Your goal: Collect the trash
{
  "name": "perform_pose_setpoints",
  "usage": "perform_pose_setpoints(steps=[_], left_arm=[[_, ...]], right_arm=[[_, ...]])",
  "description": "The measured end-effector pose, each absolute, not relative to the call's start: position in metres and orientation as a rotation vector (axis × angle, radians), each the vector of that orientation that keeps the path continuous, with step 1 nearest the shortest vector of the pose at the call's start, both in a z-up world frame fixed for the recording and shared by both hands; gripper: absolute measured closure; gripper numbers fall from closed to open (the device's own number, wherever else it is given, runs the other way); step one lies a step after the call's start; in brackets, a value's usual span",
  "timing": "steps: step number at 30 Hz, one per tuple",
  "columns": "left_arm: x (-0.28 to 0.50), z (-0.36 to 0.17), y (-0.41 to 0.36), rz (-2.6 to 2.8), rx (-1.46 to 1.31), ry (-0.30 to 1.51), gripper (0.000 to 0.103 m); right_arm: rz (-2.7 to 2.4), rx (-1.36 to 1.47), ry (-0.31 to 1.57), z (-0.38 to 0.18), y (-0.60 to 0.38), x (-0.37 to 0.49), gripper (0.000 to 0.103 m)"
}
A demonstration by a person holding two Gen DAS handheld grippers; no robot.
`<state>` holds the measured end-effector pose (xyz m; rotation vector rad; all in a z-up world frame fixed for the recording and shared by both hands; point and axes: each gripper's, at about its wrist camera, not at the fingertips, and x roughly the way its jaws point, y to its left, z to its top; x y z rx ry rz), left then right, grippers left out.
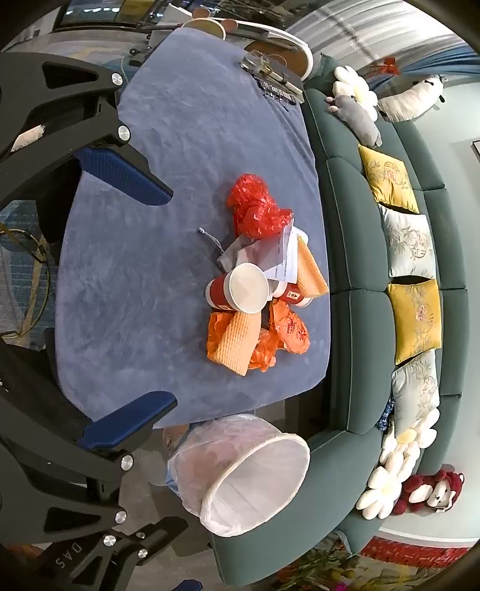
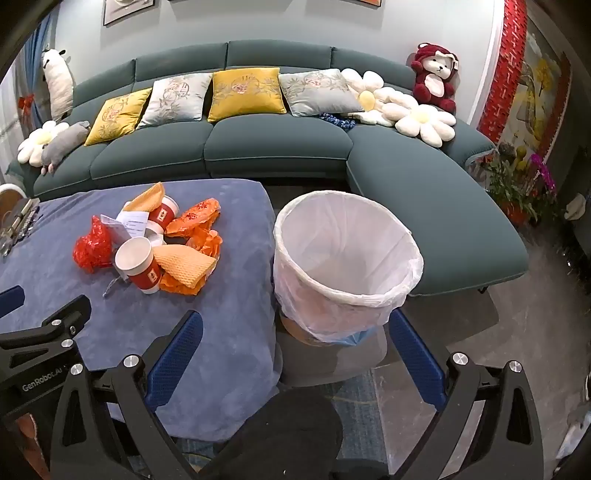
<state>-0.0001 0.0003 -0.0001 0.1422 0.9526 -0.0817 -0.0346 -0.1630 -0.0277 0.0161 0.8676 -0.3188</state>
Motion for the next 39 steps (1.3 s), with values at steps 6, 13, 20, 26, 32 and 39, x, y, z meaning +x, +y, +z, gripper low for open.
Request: perform_pose_setpoints(steps=[6, 13, 20, 26, 32, 39], left_arm=[[0.002, -0.003, 0.002, -0.080, 0.151, 0.966, 0.007], [-0.002, -0.006, 0.007, -0.046, 0.130, 0.964, 0.007], [0.001, -0.007, 0.011, -0.033, 0.123, 0.966, 0.007], [0.000, -0.008, 0.009, -0.041, 0.133, 0.962, 0.007], [0.000, -0.009, 0.008, -0.038, 0.138, 0.962, 0.007], [-0.001, -0.009, 0.008, -0.042, 0.138, 0.964, 0.007]], right_arm=[[-0.310, 0.036, 0.861, -0.029, -0.164, -0.030, 0.007], [-0.286, -0.025, 0.830, -0.026, -0.152, -0.030, 0.007], [-0.277, -0.031, 0.827, -0.025, -0.148, -0.028, 0.007], [-0.280, -0.029, 0.829, -0.025, -0.148, -0.027, 0.007], [-0.281, -0.026, 0.830, -0.023, -0.148, -0.028, 0.007], [-0.280, -0.020, 0.836, -0.023, -0.149, -0.027, 0.007]])
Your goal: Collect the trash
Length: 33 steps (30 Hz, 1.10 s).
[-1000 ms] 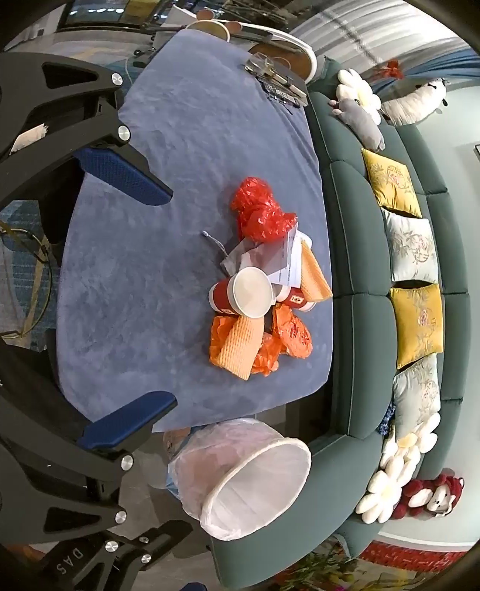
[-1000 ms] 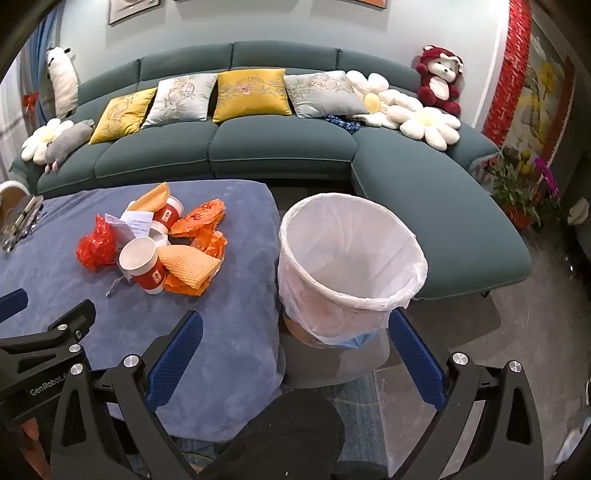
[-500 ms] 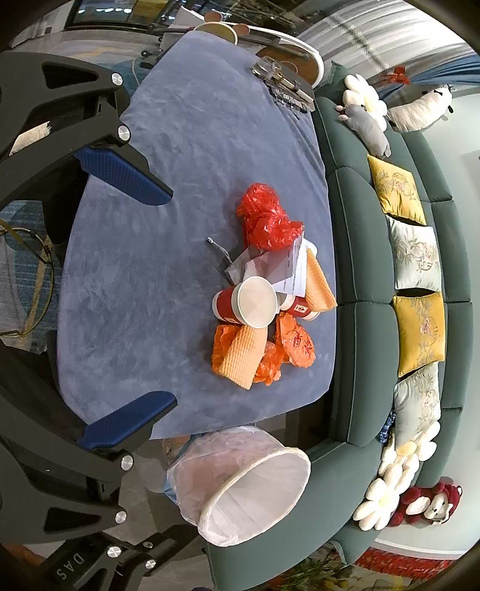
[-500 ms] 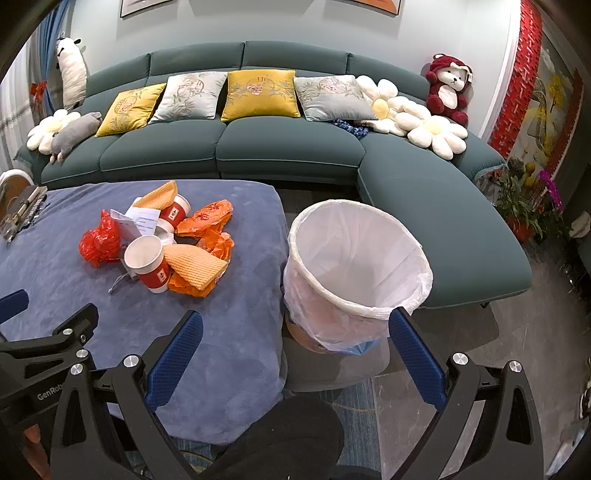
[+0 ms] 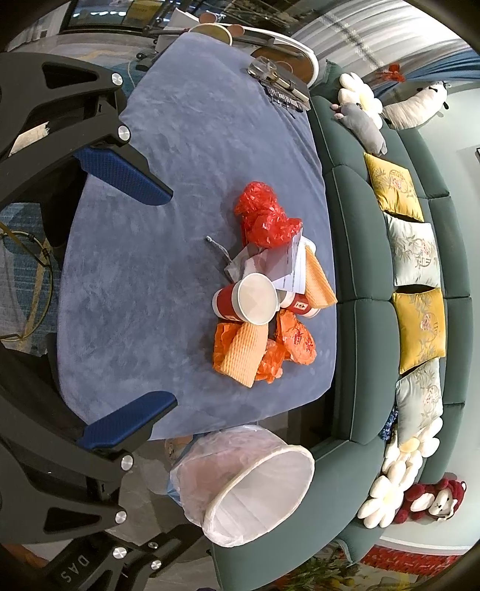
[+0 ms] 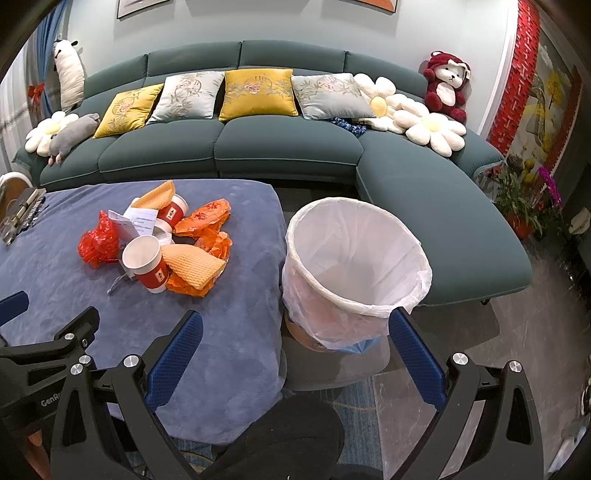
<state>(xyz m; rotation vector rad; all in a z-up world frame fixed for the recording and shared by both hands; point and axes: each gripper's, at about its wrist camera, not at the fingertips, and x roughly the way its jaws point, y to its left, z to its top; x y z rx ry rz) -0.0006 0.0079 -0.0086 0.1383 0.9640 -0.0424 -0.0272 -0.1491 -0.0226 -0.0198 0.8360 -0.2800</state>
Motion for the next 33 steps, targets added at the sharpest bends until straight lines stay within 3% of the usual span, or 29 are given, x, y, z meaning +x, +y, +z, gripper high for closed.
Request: perform_pose_setpoints(steps=[33], left_arm=[[-0.0027, -0.0127, 0.0049, -0.043, 0.145, 0.970, 0.007]], right_arm=[[-0.285, -0.013, 0.840, -0.0227, -0.1515, -0.0293, 0.007]])
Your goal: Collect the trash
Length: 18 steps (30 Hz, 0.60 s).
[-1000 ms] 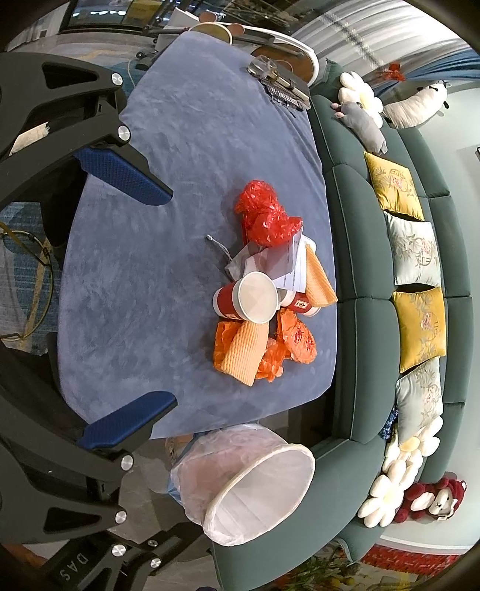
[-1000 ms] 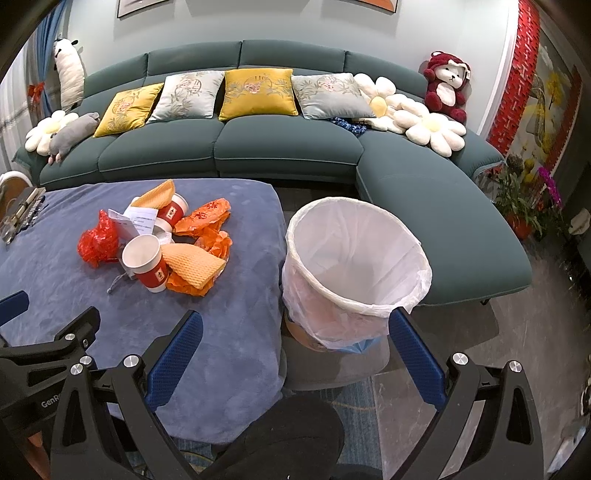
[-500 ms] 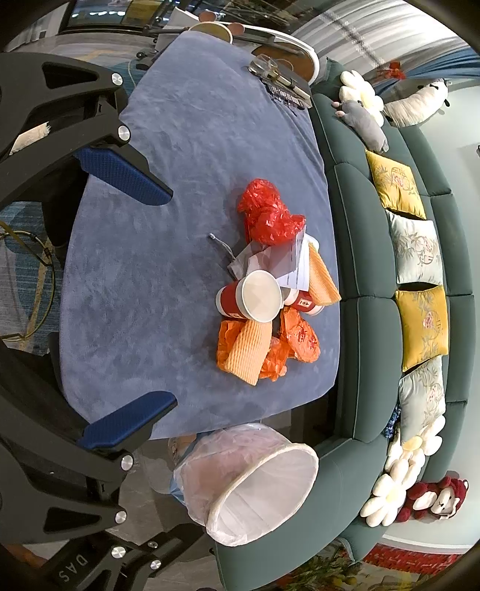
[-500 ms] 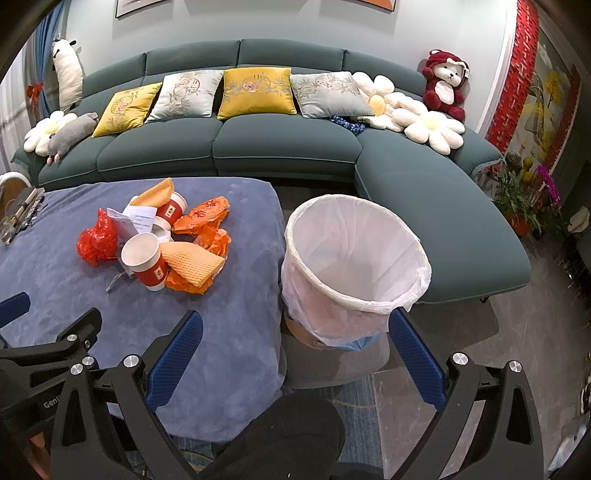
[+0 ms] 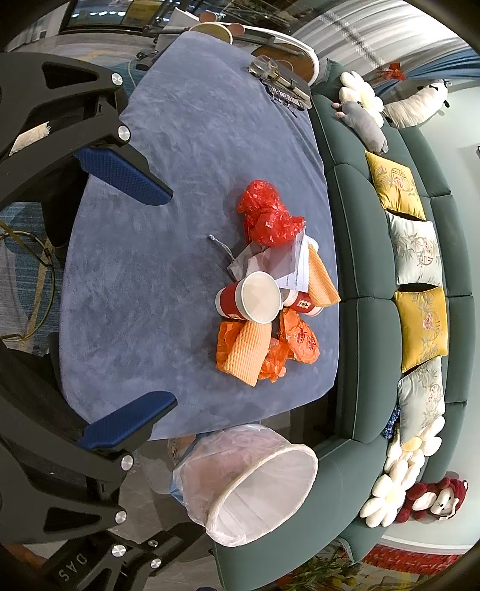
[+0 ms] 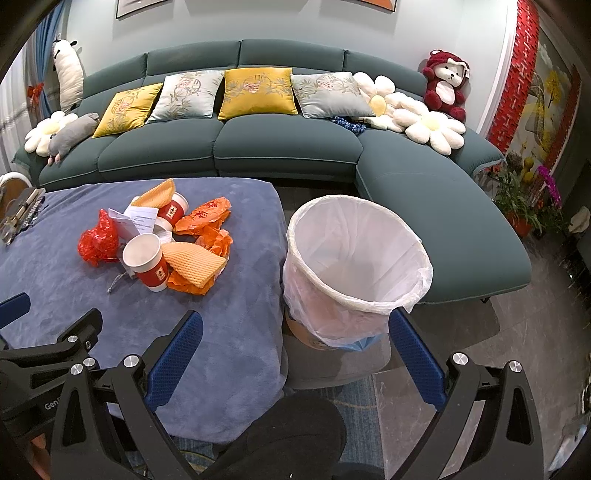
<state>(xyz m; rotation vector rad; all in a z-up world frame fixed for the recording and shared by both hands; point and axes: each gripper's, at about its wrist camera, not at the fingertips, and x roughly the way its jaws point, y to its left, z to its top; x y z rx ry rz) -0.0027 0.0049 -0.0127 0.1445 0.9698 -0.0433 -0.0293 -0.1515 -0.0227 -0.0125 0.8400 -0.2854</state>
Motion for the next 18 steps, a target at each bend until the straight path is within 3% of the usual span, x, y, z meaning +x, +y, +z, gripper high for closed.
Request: perform_pose_setpoints(steps=[18], left_arm=[[-0.0034, -0.0120, 0.0054, -0.041, 0.149, 0.960, 0.007]], right_arm=[[-0.288, -0.010, 0.842, -0.0267, -0.1499, -0.0299, 0.007]])
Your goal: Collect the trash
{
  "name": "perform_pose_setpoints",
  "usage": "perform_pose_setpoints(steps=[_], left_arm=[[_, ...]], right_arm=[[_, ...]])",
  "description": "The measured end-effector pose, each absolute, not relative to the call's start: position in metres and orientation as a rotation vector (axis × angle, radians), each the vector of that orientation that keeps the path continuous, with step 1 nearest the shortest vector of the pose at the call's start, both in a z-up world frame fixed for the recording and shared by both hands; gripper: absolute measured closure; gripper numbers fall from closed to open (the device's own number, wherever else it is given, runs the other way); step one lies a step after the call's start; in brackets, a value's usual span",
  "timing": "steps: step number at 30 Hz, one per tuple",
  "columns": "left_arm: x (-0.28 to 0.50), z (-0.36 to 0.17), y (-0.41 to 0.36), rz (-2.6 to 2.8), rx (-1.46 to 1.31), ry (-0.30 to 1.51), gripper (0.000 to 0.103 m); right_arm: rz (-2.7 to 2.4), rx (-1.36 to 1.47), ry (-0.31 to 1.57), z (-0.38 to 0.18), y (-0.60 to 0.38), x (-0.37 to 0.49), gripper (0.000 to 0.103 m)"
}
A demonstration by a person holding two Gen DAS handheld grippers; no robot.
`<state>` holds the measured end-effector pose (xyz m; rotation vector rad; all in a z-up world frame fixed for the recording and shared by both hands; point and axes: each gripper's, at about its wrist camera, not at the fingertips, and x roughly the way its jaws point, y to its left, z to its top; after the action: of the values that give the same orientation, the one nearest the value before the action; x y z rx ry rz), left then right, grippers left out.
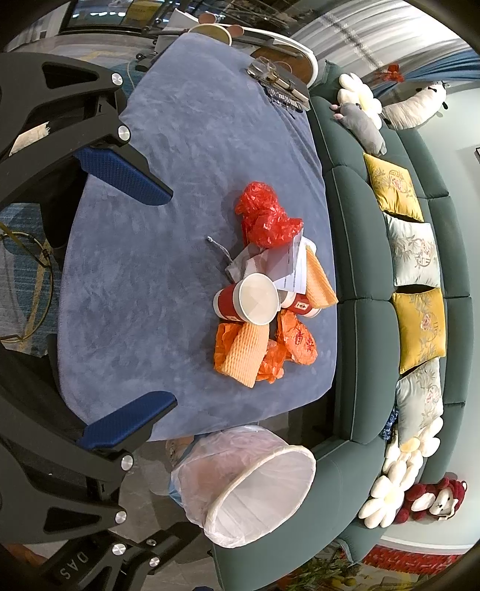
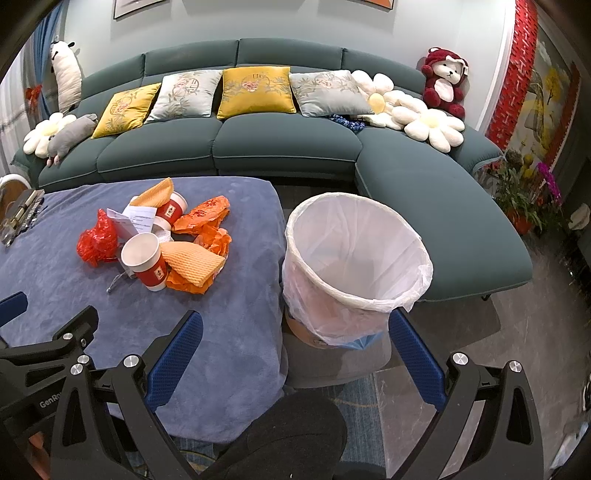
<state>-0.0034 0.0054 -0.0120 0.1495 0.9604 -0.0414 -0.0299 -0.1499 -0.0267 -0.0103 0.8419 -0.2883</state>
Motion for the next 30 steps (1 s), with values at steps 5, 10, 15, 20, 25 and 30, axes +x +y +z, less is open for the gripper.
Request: perform_pose_setpoints(steps=[5, 10, 15, 20, 25, 30], left_arm=[[-0.003, -0.012, 0.005, -0.041, 0.150, 0.962, 0.007], [-0.003, -0.011, 0.006, -0.041, 0.151, 0.960, 0.007], [-0.003, -0.011, 0.006, -0.041, 0.149, 0.962, 0.007], [-0.002, -0.011, 0.007, -0.045, 0.148, 0.959, 0.007], [0.000, -0.010, 0.010, -0.054, 0.130, 0.950, 0.007], [0.003, -0.014, 0.015, -0.065, 0.111, 0.958, 0.007]], right_arm=[[-0.286, -0.009, 0.842, -0.026, -0.150, -0.030, 0.007], [-0.287, -0.008, 0.842, -0.027, -0.151, -0.030, 0.007], [-0.287, -0.011, 0.841, -0.027, -0.150, -0.030, 0.007], [-0.291, -0.009, 0.840, -0.027, -0.152, -0.030, 0.007], [-0.301, -0.010, 0.837, -0.027, -0.153, -0.029, 0.007], [-0.313, -0.002, 0.840, -0.029, -0.153, -0.025, 0.007]])
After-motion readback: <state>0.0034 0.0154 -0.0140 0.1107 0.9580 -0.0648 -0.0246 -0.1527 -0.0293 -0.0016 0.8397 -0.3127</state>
